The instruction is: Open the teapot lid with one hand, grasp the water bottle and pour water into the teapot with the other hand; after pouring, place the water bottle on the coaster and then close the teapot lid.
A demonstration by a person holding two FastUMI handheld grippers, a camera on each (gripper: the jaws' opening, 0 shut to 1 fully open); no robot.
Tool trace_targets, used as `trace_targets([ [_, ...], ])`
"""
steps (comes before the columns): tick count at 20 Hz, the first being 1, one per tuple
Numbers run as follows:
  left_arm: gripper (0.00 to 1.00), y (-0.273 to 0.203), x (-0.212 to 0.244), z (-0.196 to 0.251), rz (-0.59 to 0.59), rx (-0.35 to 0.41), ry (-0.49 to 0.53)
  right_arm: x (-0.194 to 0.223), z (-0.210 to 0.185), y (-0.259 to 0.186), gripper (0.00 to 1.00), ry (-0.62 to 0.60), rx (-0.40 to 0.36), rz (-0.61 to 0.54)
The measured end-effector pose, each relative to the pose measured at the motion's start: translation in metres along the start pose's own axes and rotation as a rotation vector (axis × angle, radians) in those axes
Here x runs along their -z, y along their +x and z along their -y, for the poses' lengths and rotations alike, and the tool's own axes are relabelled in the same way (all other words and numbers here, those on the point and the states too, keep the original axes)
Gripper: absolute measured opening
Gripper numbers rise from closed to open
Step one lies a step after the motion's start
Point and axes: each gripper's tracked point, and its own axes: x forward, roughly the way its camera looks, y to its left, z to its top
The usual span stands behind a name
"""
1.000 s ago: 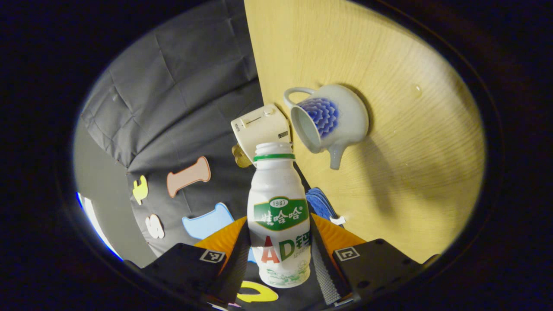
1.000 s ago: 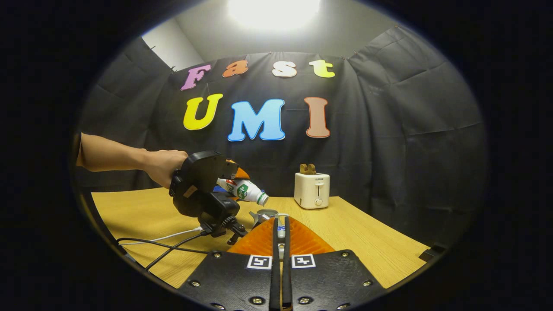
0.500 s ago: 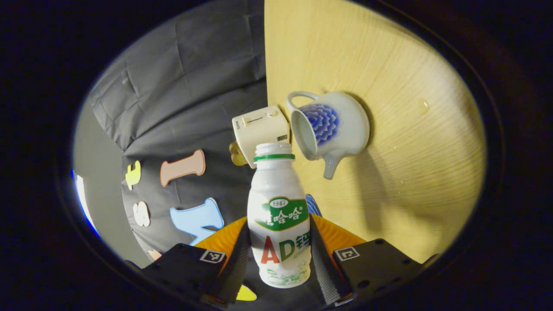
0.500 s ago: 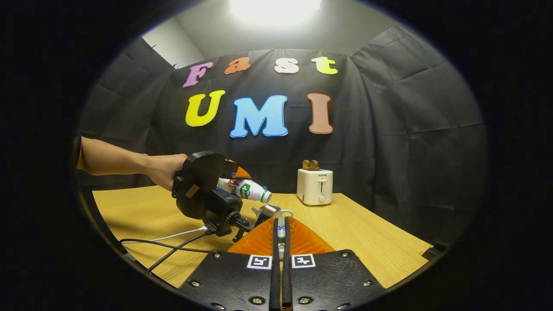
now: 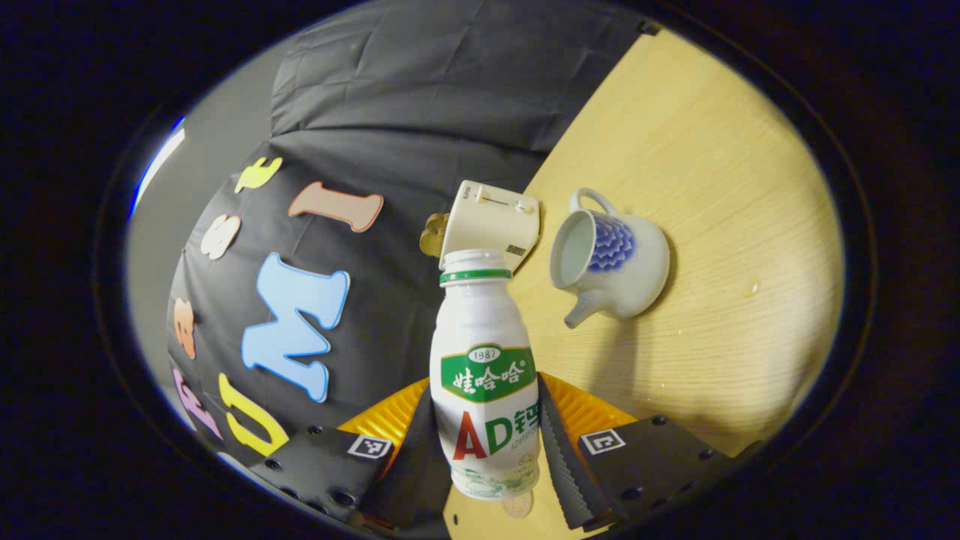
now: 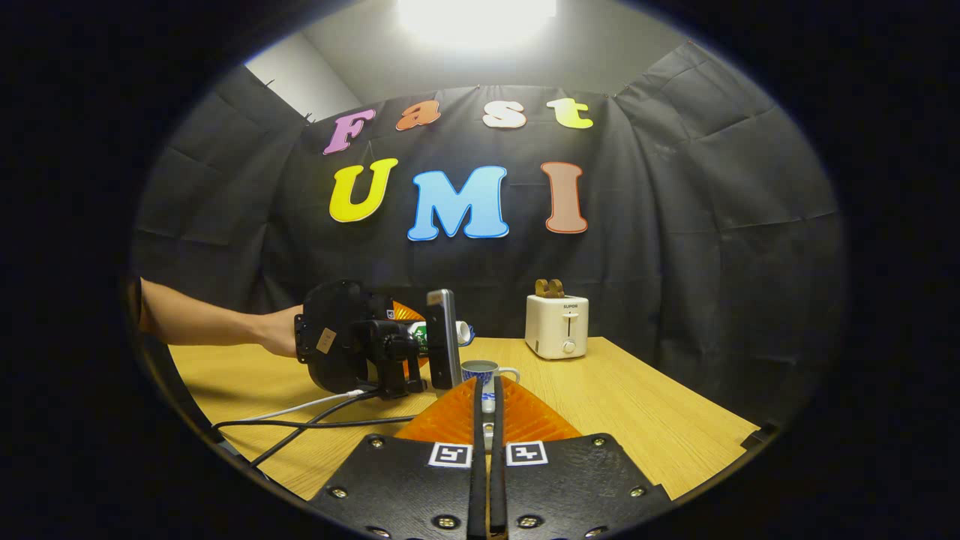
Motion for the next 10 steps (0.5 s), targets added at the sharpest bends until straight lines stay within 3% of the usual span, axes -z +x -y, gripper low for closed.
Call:
trace_targets([
  [1,0.82,-0.005,0.003,-0.004,0.006,-0.008,-0.045,0.000,-0.001,0.005,0.02,-0.016,-0.002,-0.004],
  [4,0.70,-0.015,0.007,-0.018,0.029,-0.036,-0.182,-0.003,-0.011,0.026,0.02,-0.061,-0.018,-0.013],
  [6,0.82,-0.026,0.011,-0.024,0.061,-0.035,-0.349,-0.004,-0.017,0.047,0.02,-0.084,-0.029,-0.021],
  [7,0.82,-0.034,0.017,-0.031,0.075,-0.043,-0.470,-0.004,-0.022,0.059,0.02,-0.107,-0.040,-0.035],
  [10,0.82,-0.036,0.029,-0.046,0.113,-0.082,-0.667,-0.002,-0.026,0.087,0.02,-0.112,-0.052,-0.067],
])
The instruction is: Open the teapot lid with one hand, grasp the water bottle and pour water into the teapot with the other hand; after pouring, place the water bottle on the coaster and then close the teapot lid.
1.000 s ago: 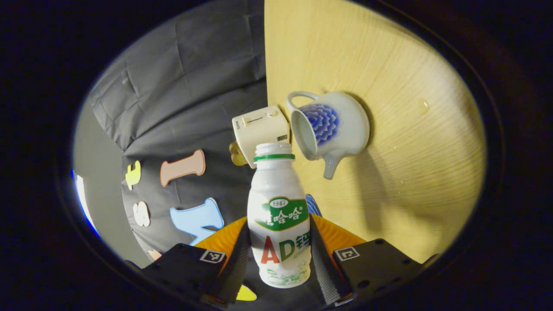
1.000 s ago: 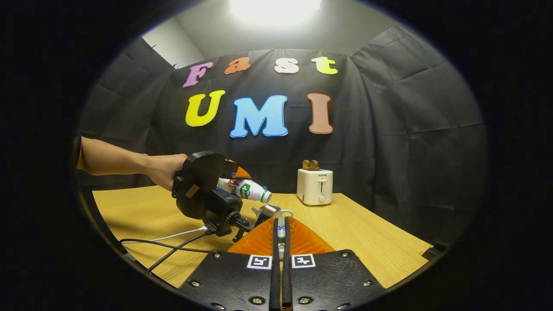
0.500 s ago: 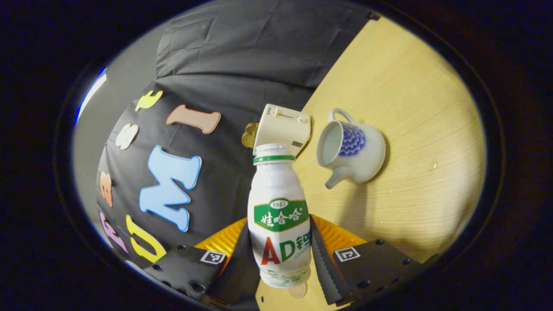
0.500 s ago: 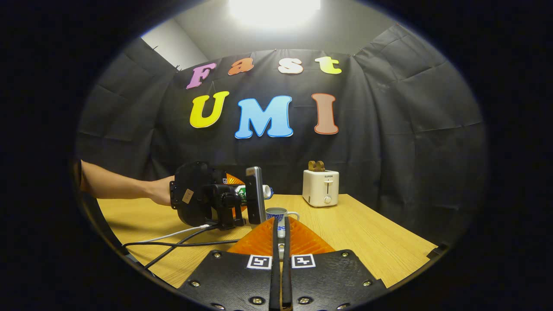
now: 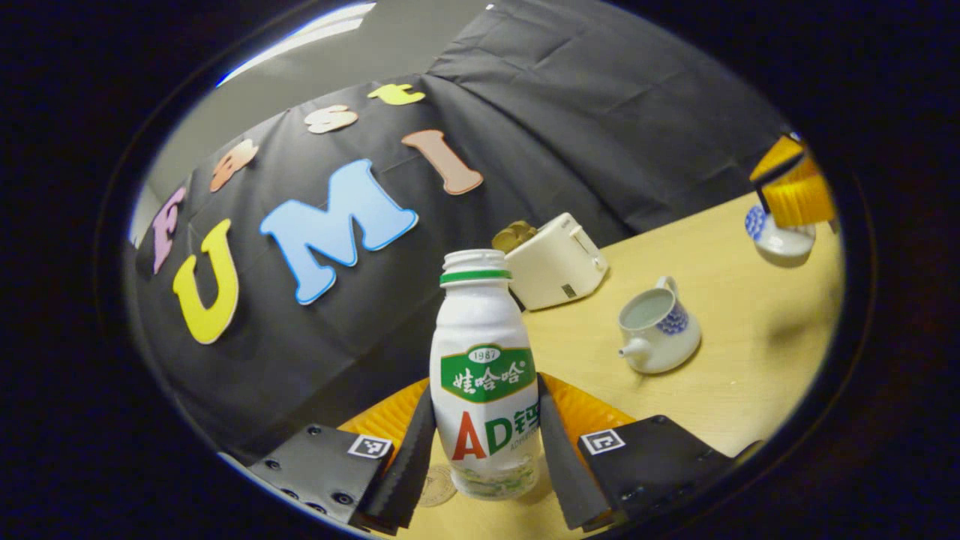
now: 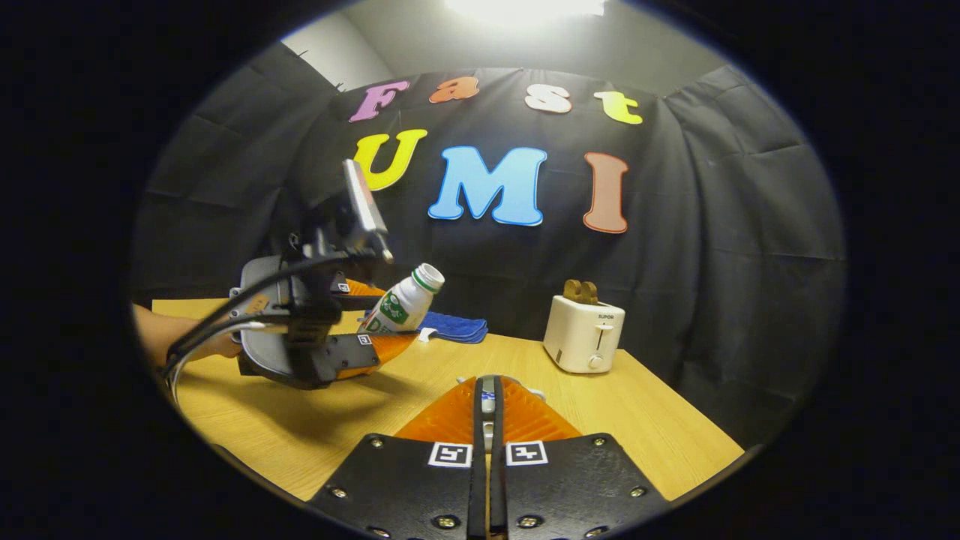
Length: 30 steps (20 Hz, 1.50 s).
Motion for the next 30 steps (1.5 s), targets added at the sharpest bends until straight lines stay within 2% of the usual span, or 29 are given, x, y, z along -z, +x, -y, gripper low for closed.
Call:
trace_targets([
  [4,0.82,-0.018,-0.004,-0.039,0.073,-0.050,-0.246,-0.005,0.006,0.039,0.02,0.026,0.014,-0.029],
  [6,0.82,-0.023,-0.010,-0.070,0.103,-0.106,-0.316,-0.009,0.012,0.061,0.02,0.046,0.042,-0.042],
  [7,0.71,-0.026,-0.008,-0.088,0.108,-0.147,-0.335,-0.008,0.013,0.073,0.02,0.054,0.050,-0.046],
  [8,0.72,-0.025,-0.004,-0.104,0.109,-0.177,-0.356,-0.009,0.014,0.083,0.02,0.060,0.055,-0.050],
  [10,0.82,-0.023,0.012,-0.127,0.089,-0.215,-0.409,-0.003,0.015,0.101,0.02,0.058,0.068,-0.063],
  [15,0.79,-0.013,0.055,-0.166,0.008,-0.268,-0.590,0.012,0.015,0.123,0.02,0.018,0.085,-0.091],
  [18,0.76,-0.011,0.055,-0.183,0.010,-0.298,-0.539,0.020,0.017,0.125,0.02,0.011,0.094,-0.099],
  [19,0.81,-0.011,0.054,-0.186,0.019,-0.299,-0.526,0.023,0.017,0.127,0.02,0.020,0.090,-0.105],
  [20,0.72,-0.008,0.053,-0.187,0.029,-0.291,-0.548,0.027,0.017,0.129,0.02,0.024,0.090,-0.117],
  [23,0.81,-0.003,0.059,-0.185,0.011,-0.282,-0.541,0.030,0.015,0.129,0.02,0.022,0.090,-0.121],
  [27,0.82,0.003,0.073,-0.173,-0.011,-0.242,-0.571,0.040,0.017,0.127,0.02,0.023,0.107,-0.127],
  [29,0.81,0.009,0.086,-0.169,-0.041,-0.237,-0.552,0.037,0.016,0.128,0.10,0.009,0.115,-0.103],
  [30,0.81,0.012,0.091,-0.169,-0.050,-0.234,-0.548,0.034,0.013,0.126,0.17,0.006,0.113,-0.096],
])
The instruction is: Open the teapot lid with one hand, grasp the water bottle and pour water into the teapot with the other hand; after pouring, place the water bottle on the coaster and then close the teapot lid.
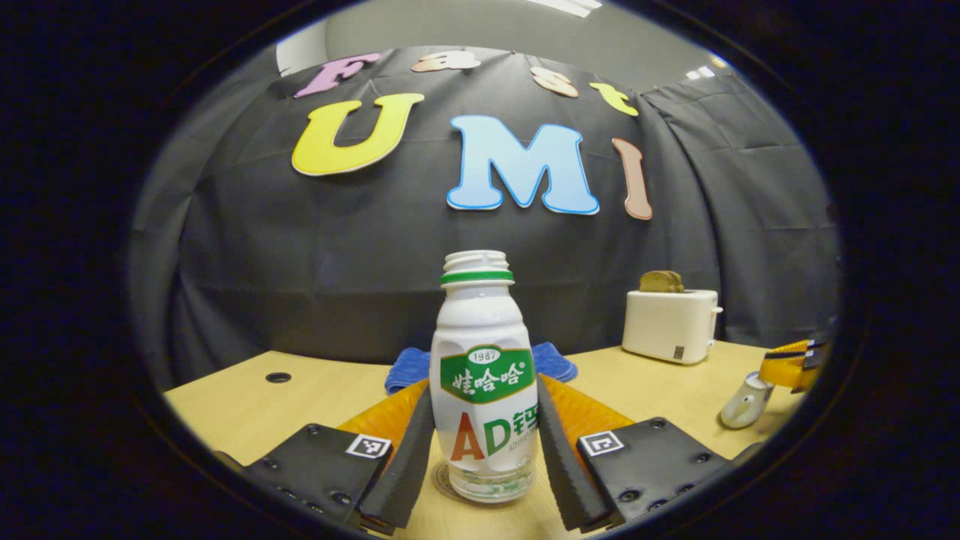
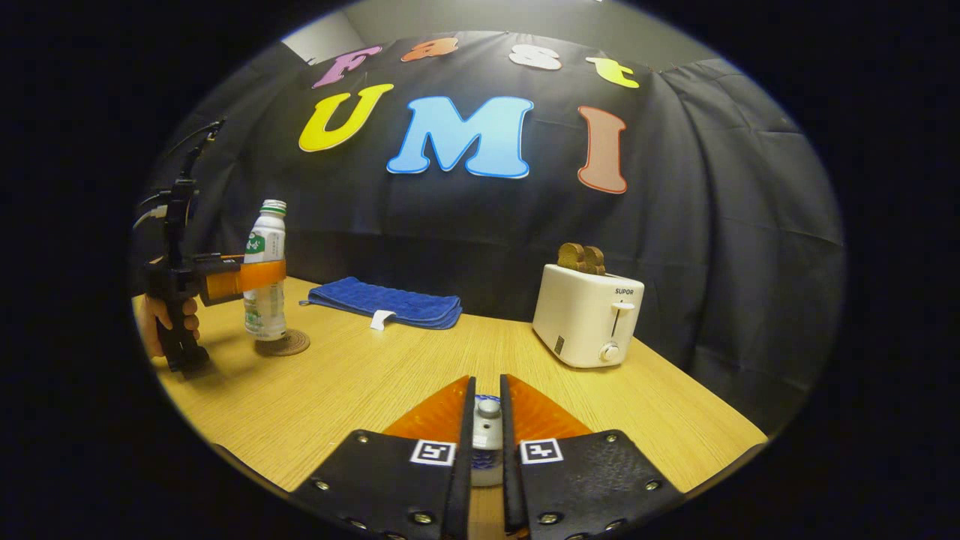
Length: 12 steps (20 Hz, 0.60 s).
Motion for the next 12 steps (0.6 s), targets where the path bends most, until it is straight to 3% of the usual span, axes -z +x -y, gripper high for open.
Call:
trace_targets([
  [2,0.81,0.004,0.003,0.000,-0.006,0.003,-0.007,-0.009,0.000,-0.005,0.33,-0.016,0.009,0.033],
  [5,0.81,0.013,0.000,-0.006,0.024,-0.027,0.028,-0.024,-0.001,-0.015,0.34,-0.035,0.019,0.102],
  [9,0.81,0.018,0.011,-0.005,0.005,-0.027,0.054,-0.021,0.001,-0.013,0.34,-0.031,0.023,0.092],
  [12,0.82,0.021,0.008,-0.001,0.018,-0.002,0.019,-0.016,-0.004,-0.012,0.34,-0.038,0.007,0.076],
])
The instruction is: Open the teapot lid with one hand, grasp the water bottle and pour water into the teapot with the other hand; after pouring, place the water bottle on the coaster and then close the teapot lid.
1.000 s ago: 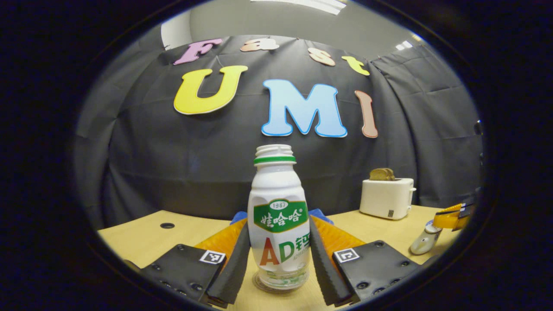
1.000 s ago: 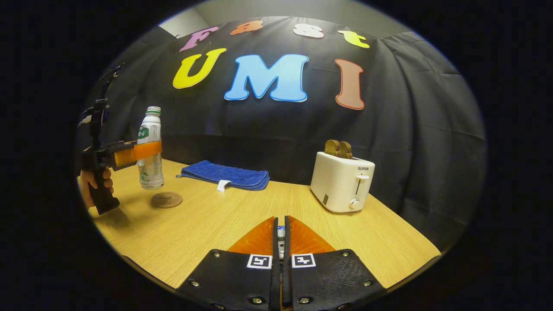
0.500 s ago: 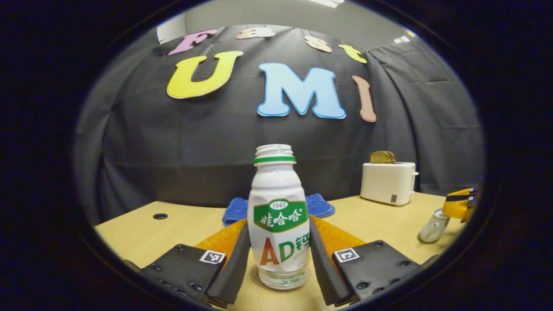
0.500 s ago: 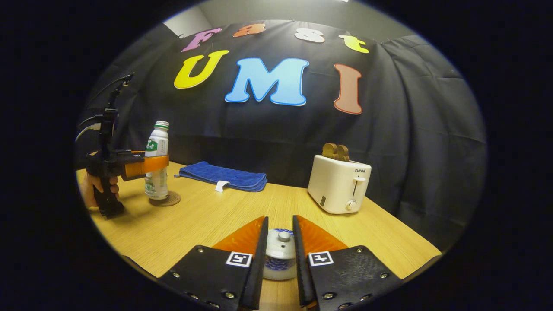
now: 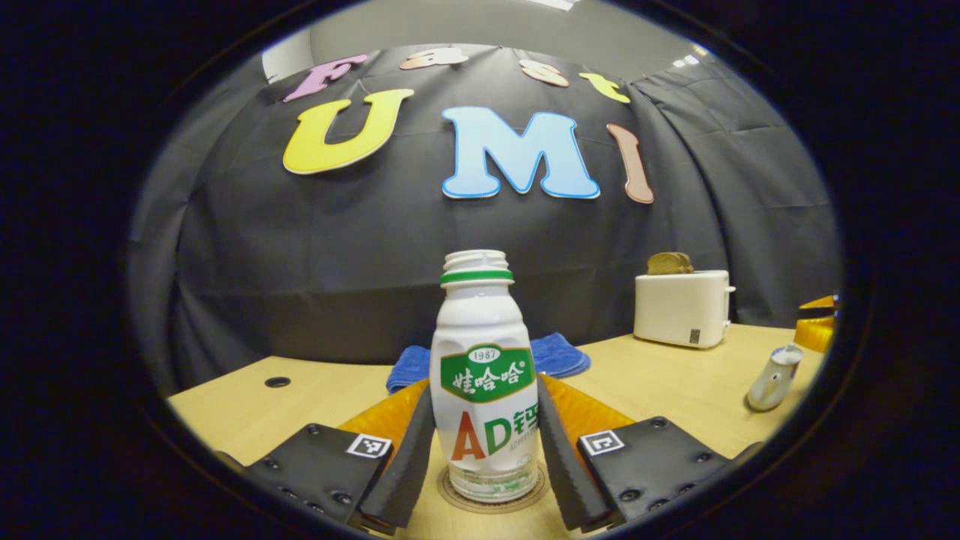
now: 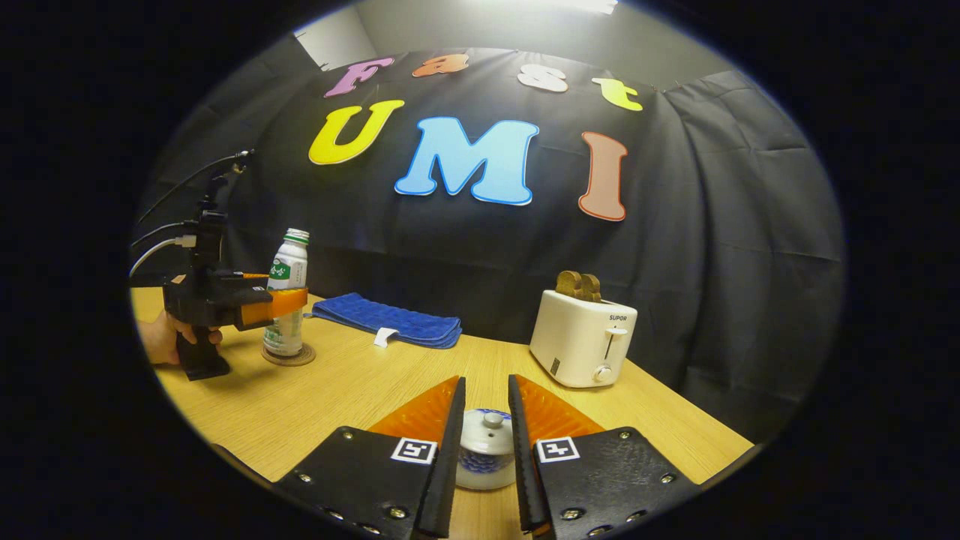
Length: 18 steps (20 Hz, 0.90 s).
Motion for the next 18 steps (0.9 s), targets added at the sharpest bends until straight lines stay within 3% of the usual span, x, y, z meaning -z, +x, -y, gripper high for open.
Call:
trace_targets([
  [1,0.71,0.001,0.000,0.000,0.001,0.005,-0.010,0.001,-0.001,0.000,0.34,-0.003,-0.002,-0.004],
  [7,1.00,-0.001,0.002,0.005,-0.018,-0.017,0.062,0.000,-0.002,-0.001,0.34,-0.006,-0.003,0.002],
  [18,1.00,-0.015,-0.009,0.009,0.010,-0.045,0.087,-0.005,-0.004,-0.006,0.34,0.007,-0.016,0.018],
])
